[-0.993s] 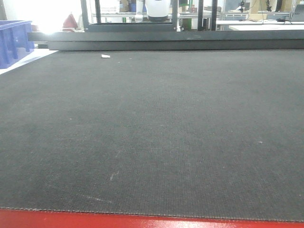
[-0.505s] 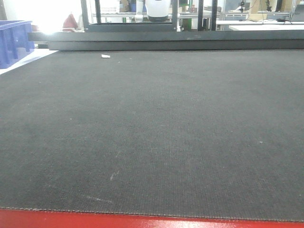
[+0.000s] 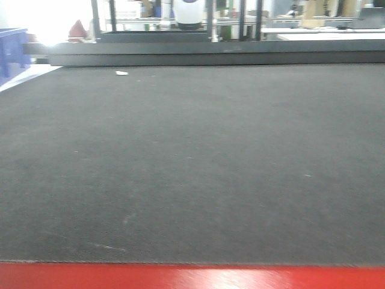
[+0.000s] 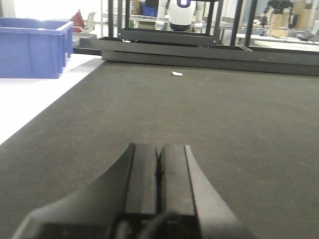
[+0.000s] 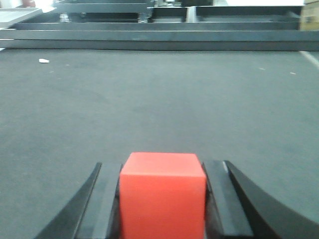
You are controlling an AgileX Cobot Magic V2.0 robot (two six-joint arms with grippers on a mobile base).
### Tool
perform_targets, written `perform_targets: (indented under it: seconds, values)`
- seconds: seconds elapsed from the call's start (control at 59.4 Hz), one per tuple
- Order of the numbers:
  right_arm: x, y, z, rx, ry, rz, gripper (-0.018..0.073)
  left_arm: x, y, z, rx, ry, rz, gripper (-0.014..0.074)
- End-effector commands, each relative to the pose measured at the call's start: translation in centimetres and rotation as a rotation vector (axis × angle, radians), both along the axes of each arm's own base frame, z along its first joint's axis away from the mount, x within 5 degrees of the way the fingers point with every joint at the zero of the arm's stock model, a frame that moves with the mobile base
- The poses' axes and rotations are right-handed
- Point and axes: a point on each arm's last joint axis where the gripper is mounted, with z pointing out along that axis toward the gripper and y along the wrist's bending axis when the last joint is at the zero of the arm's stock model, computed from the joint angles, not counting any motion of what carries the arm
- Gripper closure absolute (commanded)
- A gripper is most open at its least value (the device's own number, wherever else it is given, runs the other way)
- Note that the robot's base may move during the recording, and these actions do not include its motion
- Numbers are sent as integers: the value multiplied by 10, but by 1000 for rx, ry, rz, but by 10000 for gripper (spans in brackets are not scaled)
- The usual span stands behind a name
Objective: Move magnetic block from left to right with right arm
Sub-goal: 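Drive the base away from the first table carrying the cube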
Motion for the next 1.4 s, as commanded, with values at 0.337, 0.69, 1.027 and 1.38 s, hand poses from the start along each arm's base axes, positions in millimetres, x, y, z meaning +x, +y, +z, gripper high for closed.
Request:
perform_targets:
  seconds: [0.337, 0.69, 1.027, 1.38]
  values:
    - [1, 0, 15, -7, -93, 3, 403, -1, 0, 5, -11, -93, 3, 713]
    - [1, 0, 15, -7, -93, 3, 403, -1, 0, 5, -11, -93, 3, 713]
    - [1, 0, 15, -7, -93, 3, 403, -1, 0, 5, -11, -93, 3, 713]
    - [1, 0, 15, -7, -93, 3, 403, -1, 0, 5, -11, -93, 3, 713]
